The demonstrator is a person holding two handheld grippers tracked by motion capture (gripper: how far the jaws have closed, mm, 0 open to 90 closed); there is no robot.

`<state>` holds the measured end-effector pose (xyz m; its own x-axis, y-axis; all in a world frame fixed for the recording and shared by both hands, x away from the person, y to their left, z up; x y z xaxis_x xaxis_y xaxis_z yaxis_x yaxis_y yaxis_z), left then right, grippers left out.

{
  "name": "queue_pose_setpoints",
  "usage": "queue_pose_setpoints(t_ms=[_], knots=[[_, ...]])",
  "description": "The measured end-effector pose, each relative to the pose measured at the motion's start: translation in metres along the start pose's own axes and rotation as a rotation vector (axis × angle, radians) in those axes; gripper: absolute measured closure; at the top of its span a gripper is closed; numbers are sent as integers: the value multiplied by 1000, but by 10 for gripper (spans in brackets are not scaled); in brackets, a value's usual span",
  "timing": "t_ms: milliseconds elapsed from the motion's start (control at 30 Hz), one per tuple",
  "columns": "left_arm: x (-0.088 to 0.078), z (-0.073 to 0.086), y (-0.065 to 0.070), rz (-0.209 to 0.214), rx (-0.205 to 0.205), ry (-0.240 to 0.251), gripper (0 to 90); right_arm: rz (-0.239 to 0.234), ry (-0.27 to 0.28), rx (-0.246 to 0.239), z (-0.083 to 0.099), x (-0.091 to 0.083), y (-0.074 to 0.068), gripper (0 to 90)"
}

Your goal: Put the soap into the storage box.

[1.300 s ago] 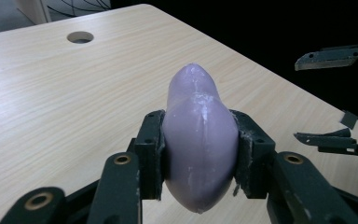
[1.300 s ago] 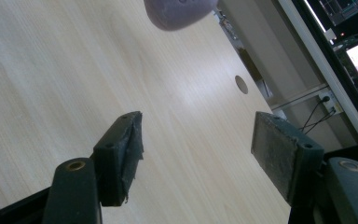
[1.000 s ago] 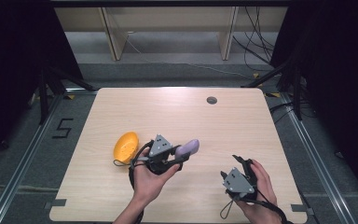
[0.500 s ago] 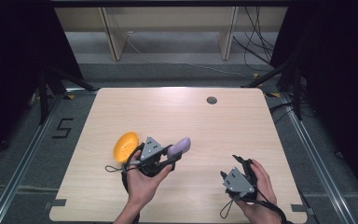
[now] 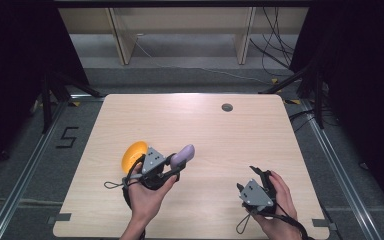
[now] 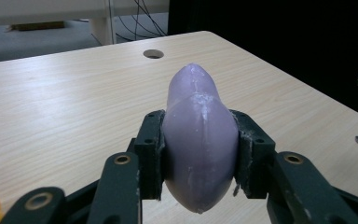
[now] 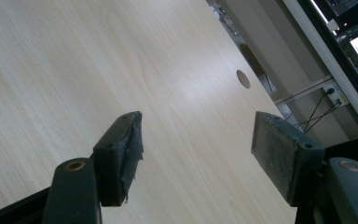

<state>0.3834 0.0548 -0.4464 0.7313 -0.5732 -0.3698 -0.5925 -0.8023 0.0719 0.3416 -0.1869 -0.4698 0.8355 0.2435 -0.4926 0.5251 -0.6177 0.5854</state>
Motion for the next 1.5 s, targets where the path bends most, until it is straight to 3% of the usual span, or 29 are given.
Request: queue_pose_setpoints(t_ms=[233, 500, 1500], knots=[[-5, 2, -9, -40, 9, 13, 588, 0, 0, 0, 0, 0, 0, 344], [-10, 4, -19, -80, -9, 27, 588, -2, -1, 1, 0, 0, 0, 344], [-25, 7, -50, -189, -21, 63, 588, 5, 1, 0, 1, -1, 1, 344]])
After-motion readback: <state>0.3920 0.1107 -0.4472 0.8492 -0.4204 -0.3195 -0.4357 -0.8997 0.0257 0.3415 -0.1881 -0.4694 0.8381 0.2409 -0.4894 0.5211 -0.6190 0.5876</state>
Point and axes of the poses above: each handheld gripper's, and its own axes: x roughly forward along the jaws, z roughly out of its underside, y roughly to its right, the point moved 7 cm from there along x, roughly forward along the jaws, and after that the axes turned 4 degrees about x, right-handed, at the moved point
